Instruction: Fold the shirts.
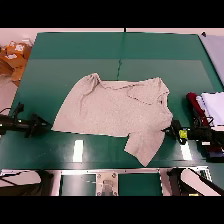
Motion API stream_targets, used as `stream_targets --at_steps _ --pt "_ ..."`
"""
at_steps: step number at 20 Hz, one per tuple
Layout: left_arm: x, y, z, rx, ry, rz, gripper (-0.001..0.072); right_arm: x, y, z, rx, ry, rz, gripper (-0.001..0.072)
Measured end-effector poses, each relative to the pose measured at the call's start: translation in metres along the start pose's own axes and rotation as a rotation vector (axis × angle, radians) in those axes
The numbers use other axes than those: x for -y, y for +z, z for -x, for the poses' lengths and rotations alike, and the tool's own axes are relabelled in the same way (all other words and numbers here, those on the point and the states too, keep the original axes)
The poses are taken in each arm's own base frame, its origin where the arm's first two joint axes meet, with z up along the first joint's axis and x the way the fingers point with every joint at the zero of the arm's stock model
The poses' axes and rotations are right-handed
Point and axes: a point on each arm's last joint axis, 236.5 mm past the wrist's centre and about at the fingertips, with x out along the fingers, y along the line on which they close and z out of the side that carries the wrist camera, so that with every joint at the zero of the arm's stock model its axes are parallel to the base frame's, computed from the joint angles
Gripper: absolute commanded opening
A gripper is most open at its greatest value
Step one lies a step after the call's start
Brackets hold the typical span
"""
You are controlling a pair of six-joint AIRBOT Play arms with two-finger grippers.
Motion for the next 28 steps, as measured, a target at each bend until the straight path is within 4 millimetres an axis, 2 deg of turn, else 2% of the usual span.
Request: stream_targets --at_steps 2,4,5,6,9,11,13,14,16,18,19,21,23,25,26,28 --pt "0.008 -0.005 -0.013 -0.017 -0.019 -0.017 0.045 -0.002 0.004 0.002 0.01 -0.001 0.015 0.0014" --pt "0.011 -0.011 -0.026 -0.037 -0.007 -0.042 0.0167 -0.004 0.007 0.003 0.017 0.001 0.023 0.0014" --pt "0.011 -0.013 -0.031 -0.044 0.005 -0.056 0.0058 -0.004 0.008 0.004 0.019 0.003 0.024 0.0014" --pt "0.011 -0.012 -0.033 -0.043 0.015 -0.069 0.0022 -0.006 0.008 0.004 0.02 0.007 0.024 0.0013" --pt "0.019 -0.006 -0.03 -0.034 0.015 -0.104 0.0021 -0.008 0.008 0.005 0.016 0.014 0.029 0.0013" --pt "0.035 0.0 -0.021 -0.016 -0.007 -0.14 0.0021 -0.016 0.011 0.011 0.018 0.025 0.048 0.0012" --pt "0.063 0.013 -0.001 0.045 -0.041 -0.202 0.0021 -0.038 0.021 0.027 0.045 0.065 0.091 0.0012" --pt "0.086 0.021 0.017 0.1 -0.07 -0.252 0.002 -0.056 0.029 0.04 0.073 0.099 0.123 0.0012" --pt "0.147 0.036 0.065 0.25 -0.134 -0.388 0.0021 -0.107 0.047 0.082 0.163 0.188 0.221 0.0013" --pt "0.224 0.034 0.133 0.442 -0.197 -0.578 0.0021 -0.171 0.057 0.146 0.307 0.282 0.367 0.0013" --pt "0.264 0.022 0.169 0.54 -0.218 -0.685 0.0021 -0.203 0.056 0.182 0.392 0.324 0.446 0.0013" --pt "0.341 -0.023 0.244 0.763 -0.233 -0.917 0.0022 -0.266 0.041 0.266 0.608 0.391 0.614 0.0013" --pt "0.411 -0.098 0.313 1.004 -0.233 -1.15 0.0022 -0.323 0.003 0.357 0.863 0.457 0.781 0.0013" --pt "0.454 -0.178 0.355 1.187 -0.221 -1.338 0.0022 -0.361 -0.047 0.431 1.081 0.517 0.909 0.0013" --pt "0.469 -0.217 0.368 1.264 -0.209 -1.422 0.0022 -0.374 -0.071 0.459 1.168 0.54 0.959 0.0014" --pt "0.485 -0.277 0.381 1.372 -0.195 -1.535 0.0022 -0.39 -0.116 0.501 1.309 0.564 1.044 0.0013"
